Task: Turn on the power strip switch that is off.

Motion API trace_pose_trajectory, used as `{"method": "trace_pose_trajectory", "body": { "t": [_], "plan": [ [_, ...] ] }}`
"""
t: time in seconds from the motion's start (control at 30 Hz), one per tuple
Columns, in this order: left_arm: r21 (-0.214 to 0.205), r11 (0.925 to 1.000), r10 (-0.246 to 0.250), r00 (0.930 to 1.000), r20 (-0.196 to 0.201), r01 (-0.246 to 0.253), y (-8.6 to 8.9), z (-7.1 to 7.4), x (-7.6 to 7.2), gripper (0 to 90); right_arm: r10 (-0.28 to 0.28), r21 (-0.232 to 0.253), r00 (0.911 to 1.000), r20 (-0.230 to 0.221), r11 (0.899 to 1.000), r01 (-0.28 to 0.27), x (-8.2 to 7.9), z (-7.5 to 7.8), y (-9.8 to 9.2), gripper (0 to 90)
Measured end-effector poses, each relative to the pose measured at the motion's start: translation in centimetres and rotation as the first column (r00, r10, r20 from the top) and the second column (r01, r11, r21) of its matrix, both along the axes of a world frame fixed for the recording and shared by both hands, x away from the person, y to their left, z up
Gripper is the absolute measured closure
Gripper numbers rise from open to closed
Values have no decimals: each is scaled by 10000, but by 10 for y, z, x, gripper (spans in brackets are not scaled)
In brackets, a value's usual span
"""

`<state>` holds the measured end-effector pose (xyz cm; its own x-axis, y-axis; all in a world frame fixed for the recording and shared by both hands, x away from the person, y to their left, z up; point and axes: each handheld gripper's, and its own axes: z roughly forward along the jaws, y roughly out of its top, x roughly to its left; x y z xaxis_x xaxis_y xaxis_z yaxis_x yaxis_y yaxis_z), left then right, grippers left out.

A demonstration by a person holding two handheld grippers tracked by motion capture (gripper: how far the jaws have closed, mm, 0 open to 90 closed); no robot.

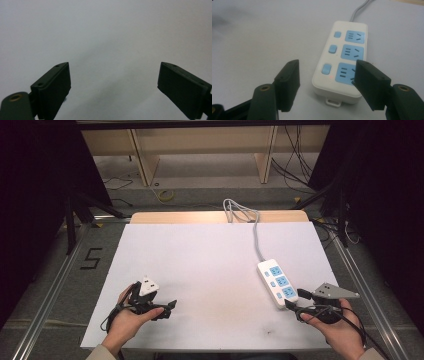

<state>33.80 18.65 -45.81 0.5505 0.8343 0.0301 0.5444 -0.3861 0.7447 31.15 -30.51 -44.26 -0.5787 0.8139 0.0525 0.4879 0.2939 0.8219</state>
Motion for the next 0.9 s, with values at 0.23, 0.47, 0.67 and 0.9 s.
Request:
{"method": "trace_pose_trajectory", "body": {
  "t": [0.23,0.47,0.67,0.9],
  "plan": [
    [74,10000,-16,10000,26,16,-2,0,-1,143,-223,-204,9997,-54,9995,222,1,2,-2,526],
    [128,9999,-78,10000,31,77,-4,0,-1,153,-486,-326,9986,208,9983,493,0,9,-6,791],
    [94,10000,0,10000,44,-1,-4,0,0,154,-585,-427,9982,93,9974,588,3,11,-7,900],
    [69,10000,13,10000,58,-13,-5,0,0,154,-583,-521,9982,-134,9970,575,10,15,-5,900]
  ]
}}
